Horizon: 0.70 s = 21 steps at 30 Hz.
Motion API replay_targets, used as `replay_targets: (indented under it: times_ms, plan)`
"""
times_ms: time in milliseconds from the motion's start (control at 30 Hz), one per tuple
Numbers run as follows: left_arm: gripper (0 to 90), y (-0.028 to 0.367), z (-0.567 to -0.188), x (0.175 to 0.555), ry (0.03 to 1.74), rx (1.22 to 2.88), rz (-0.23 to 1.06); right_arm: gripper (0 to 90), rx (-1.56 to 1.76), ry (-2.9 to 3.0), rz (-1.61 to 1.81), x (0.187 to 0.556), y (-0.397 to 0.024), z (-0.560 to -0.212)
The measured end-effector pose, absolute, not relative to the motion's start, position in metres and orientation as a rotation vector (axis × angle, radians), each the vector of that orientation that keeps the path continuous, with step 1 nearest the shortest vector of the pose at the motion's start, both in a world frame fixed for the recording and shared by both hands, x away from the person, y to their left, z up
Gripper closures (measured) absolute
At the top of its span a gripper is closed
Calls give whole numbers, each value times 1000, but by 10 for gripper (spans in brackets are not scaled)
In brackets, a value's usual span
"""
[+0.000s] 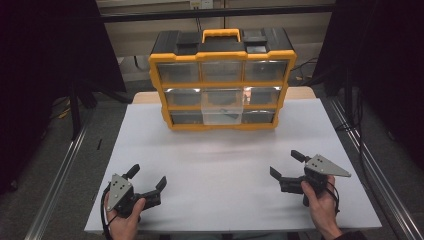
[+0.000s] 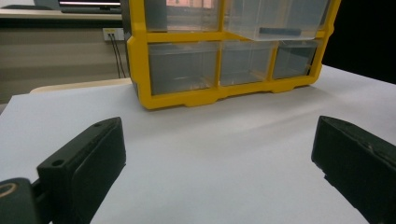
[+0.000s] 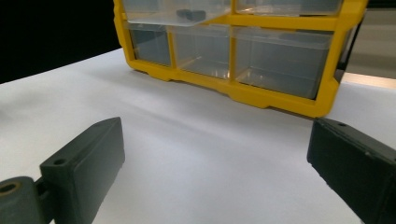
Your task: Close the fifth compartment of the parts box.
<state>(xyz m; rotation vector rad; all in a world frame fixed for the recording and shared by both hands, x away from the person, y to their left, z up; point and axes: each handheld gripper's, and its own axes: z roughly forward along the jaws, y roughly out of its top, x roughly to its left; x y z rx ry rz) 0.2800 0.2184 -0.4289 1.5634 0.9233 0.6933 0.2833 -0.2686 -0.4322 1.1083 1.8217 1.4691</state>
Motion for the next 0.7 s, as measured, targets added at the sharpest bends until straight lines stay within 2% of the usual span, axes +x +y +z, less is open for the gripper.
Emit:
replay_targets:
  times_ms: [700]
  plan:
    - [30,217,-429,280,913,1568,697,7,1000,1878,1536,287,-244,-429]
